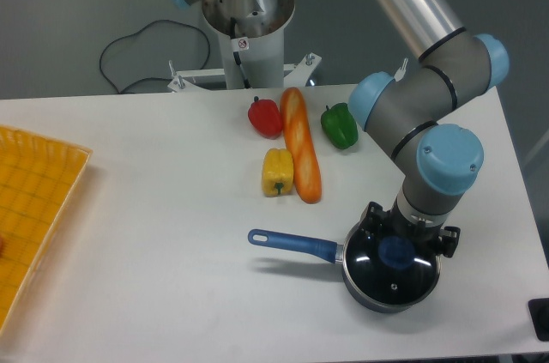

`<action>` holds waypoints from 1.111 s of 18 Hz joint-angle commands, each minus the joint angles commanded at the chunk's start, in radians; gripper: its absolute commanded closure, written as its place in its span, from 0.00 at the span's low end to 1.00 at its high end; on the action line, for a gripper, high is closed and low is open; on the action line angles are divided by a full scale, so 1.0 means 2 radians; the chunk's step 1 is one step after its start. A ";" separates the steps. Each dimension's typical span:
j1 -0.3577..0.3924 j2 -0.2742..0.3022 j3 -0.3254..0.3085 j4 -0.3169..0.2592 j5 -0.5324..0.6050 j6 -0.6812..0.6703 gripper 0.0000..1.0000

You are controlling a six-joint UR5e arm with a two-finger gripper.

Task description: Open the lid

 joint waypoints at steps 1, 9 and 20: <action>0.000 -0.002 0.000 0.000 -0.001 0.000 0.00; -0.001 -0.004 0.000 0.002 -0.001 0.002 0.01; -0.004 -0.003 -0.001 0.002 0.000 0.002 0.34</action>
